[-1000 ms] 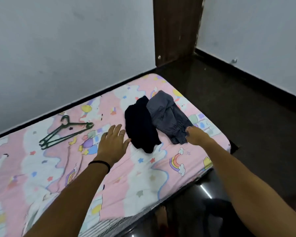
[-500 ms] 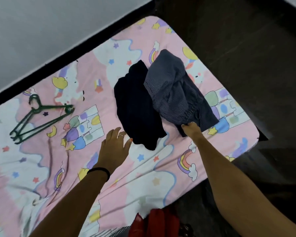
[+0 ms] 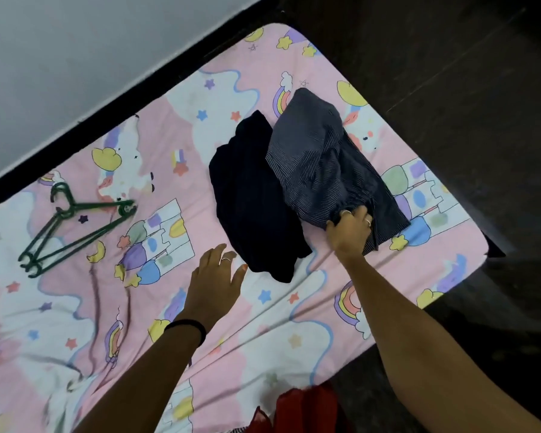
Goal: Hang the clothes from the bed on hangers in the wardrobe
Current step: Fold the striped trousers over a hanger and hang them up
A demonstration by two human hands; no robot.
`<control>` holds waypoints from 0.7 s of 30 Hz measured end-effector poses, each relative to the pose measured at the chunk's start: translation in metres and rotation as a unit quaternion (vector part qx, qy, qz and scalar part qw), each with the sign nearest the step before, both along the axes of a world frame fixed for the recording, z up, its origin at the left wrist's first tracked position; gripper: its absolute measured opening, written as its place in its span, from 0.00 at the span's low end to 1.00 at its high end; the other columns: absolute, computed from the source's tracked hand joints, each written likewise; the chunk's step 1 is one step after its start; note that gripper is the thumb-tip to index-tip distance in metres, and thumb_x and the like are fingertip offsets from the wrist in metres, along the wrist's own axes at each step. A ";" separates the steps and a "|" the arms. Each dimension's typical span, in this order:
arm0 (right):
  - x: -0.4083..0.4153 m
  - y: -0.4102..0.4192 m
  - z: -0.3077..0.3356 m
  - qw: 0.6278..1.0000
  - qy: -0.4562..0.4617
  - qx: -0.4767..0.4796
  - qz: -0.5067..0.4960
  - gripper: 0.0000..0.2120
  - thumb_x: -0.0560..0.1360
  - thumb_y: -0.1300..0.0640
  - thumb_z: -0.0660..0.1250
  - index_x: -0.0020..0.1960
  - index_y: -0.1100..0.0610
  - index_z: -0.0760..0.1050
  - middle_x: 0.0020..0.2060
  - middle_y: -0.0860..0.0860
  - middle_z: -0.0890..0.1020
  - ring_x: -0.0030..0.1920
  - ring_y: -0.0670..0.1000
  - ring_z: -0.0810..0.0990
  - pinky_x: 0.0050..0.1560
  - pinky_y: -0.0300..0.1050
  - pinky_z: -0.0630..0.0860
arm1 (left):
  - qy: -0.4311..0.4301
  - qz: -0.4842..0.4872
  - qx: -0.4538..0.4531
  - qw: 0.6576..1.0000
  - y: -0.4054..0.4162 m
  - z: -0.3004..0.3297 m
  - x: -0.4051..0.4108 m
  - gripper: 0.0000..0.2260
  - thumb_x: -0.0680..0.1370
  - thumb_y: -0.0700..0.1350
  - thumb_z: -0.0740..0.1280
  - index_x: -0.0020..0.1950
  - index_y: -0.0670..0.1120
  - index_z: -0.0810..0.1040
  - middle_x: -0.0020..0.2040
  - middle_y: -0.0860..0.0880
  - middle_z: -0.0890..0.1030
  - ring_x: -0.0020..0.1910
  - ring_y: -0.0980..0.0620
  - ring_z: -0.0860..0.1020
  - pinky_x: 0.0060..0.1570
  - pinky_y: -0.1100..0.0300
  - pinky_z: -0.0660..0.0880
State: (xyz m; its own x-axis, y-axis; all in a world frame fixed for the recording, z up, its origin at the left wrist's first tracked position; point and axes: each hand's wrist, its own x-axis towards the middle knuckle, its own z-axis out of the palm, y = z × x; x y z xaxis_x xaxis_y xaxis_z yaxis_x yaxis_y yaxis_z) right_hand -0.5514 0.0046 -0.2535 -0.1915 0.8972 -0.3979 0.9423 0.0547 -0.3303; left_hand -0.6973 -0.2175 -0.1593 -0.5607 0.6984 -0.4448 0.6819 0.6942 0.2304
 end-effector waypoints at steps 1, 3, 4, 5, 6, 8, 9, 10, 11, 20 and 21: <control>-0.003 -0.002 0.010 0.999 0.008 0.037 0.034 0.16 0.76 0.53 0.67 0.57 0.64 0.76 0.61 0.60 0.68 0.62 0.63 0.66 0.62 0.57 0.65 | 0.000 -0.003 -0.007 1.000 -0.001 0.002 -0.001 0.20 0.82 0.53 0.57 0.69 0.44 0.71 0.75 0.47 0.63 0.74 0.47 0.59 0.67 0.50 0.64; -0.010 -0.001 0.035 0.991 0.061 0.084 0.080 0.16 0.76 0.55 0.66 0.58 0.64 0.76 0.60 0.60 0.70 0.62 0.64 0.67 0.61 0.58 0.64 | -0.001 -0.014 -0.002 1.000 0.000 0.013 -0.002 0.20 0.82 0.54 0.56 0.70 0.45 0.69 0.75 0.47 0.62 0.74 0.47 0.59 0.68 0.51 0.63; -0.014 0.003 0.053 0.985 0.107 0.098 0.096 0.17 0.77 0.55 0.65 0.60 0.65 0.75 0.60 0.61 0.72 0.61 0.64 0.68 0.61 0.58 0.64 | -0.005 -0.019 0.012 1.000 0.004 0.021 -0.004 0.21 0.82 0.54 0.56 0.71 0.45 0.69 0.75 0.48 0.62 0.74 0.47 0.59 0.67 0.51 0.63; -0.018 0.009 0.071 0.976 0.165 0.101 0.104 0.18 0.78 0.56 0.64 0.63 0.66 0.73 0.59 0.62 0.73 0.62 0.64 0.69 0.60 0.58 0.66 | -0.015 -0.024 0.030 0.999 0.009 0.030 -0.007 0.21 0.82 0.54 0.57 0.71 0.45 0.69 0.75 0.48 0.62 0.73 0.47 0.60 0.67 0.51 0.63; -0.022 0.016 0.091 0.965 0.226 0.087 0.100 0.19 0.79 0.57 0.63 0.66 0.67 0.70 0.60 0.63 0.74 0.62 0.64 0.70 0.60 0.57 0.68 | -0.031 -0.027 0.047 0.998 0.015 0.039 -0.009 0.21 0.82 0.53 0.57 0.71 0.45 0.69 0.75 0.48 0.63 0.73 0.47 0.61 0.67 0.51 0.63; -0.029 0.031 0.141 0.943 0.316 0.064 0.082 0.20 0.81 0.55 0.62 0.68 0.66 0.67 0.59 0.62 0.77 0.61 0.61 0.74 0.57 0.47 0.72 | -0.058 -0.043 0.086 0.994 0.029 0.065 -0.017 0.21 0.81 0.54 0.58 0.70 0.43 0.69 0.73 0.47 0.65 0.72 0.46 0.63 0.68 0.49 0.64; -0.033 0.038 0.169 0.935 0.339 0.064 0.086 0.19 0.81 0.55 0.61 0.67 0.66 0.68 0.55 0.60 0.78 0.57 0.60 0.76 0.50 0.40 0.73 | -0.066 -0.052 0.111 0.990 0.036 0.082 -0.021 0.22 0.81 0.55 0.59 0.70 0.43 0.69 0.72 0.46 0.66 0.71 0.45 0.64 0.68 0.49 0.65; -0.037 0.046 0.194 0.929 0.349 0.071 0.102 0.18 0.81 0.55 0.61 0.64 0.66 0.69 0.51 0.59 0.77 0.53 0.58 0.76 0.43 0.36 0.72 | -0.070 -0.061 0.139 0.986 0.043 0.097 -0.025 0.24 0.80 0.56 0.58 0.69 0.42 0.70 0.71 0.45 0.68 0.70 0.45 0.66 0.67 0.48 0.66; -0.042 0.053 0.220 0.924 0.353 0.078 0.122 0.16 0.80 0.55 0.62 0.62 0.66 0.69 0.49 0.59 0.76 0.51 0.58 0.76 0.41 0.36 0.70 | -0.073 -0.066 0.166 0.981 0.050 0.113 -0.029 0.23 0.79 0.56 0.59 0.69 0.42 0.69 0.70 0.45 0.69 0.69 0.45 0.67 0.67 0.49 0.66; -0.038 -0.018 0.518 0.878 0.368 0.013 0.307 0.04 0.76 0.62 0.68 0.45 0.62 0.79 0.38 0.55 0.81 0.38 0.49 0.79 0.40 0.38 0.74 | -0.058 -0.133 0.422 0.895 0.057 0.346 -0.043 0.15 0.82 0.44 0.60 0.68 0.43 0.71 0.64 0.48 0.75 0.55 0.51 0.76 0.48 0.72 0.66; -0.034 -0.029 0.544 0.874 0.364 0.008 0.321 0.04 0.76 0.61 0.68 0.43 0.61 0.79 0.37 0.55 0.81 0.37 0.49 0.80 0.39 0.38 0.75 | -0.078 -0.131 0.442 0.884 0.053 0.374 -0.039 0.14 0.83 0.46 0.58 0.68 0.46 0.71 0.62 0.50 0.75 0.54 0.53 0.76 0.45 0.72 0.68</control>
